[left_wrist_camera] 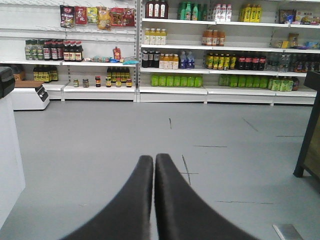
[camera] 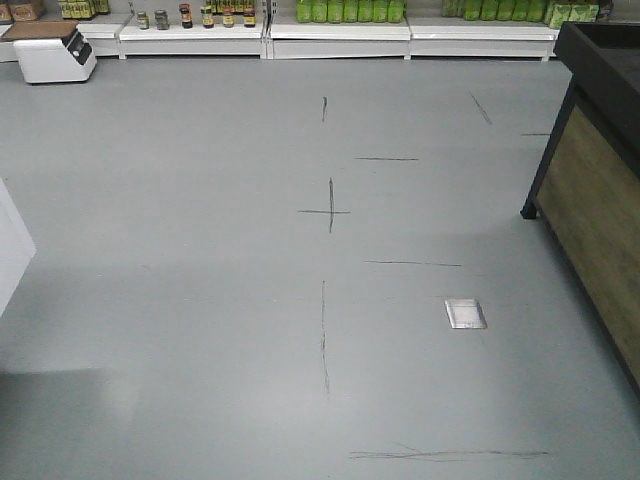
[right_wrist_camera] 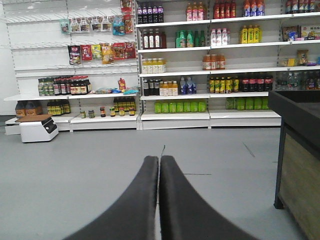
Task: Pick three apples into basket with both arms
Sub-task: 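Drive the base forward across the floor toward the fruit tables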
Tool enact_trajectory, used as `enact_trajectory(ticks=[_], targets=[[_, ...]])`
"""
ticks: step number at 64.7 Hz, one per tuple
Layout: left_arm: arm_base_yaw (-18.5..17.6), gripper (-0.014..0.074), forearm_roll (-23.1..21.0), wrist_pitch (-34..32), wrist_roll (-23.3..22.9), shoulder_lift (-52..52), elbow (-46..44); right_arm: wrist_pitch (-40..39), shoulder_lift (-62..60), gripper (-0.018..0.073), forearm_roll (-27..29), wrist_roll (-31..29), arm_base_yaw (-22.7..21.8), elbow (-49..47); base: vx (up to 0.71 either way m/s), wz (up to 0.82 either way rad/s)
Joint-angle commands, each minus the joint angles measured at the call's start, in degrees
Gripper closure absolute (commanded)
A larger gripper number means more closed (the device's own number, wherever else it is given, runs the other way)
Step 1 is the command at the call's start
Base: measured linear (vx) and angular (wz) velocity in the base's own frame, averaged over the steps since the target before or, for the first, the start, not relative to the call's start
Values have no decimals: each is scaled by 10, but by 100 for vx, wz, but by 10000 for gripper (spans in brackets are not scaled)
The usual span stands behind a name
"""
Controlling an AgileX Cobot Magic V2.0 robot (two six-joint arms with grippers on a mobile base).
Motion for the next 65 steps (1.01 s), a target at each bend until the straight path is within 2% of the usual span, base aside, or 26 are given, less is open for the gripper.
enact_trajectory(ticks=[1,65], targets=[[1,603,-4,-43,-1,-8,13,-41,-6,568,-5,-1,-1,8,8,0],[1,603,-4,-43,-1,-8,13,-41,-6,568,-5,-1,-1,8,8,-3]])
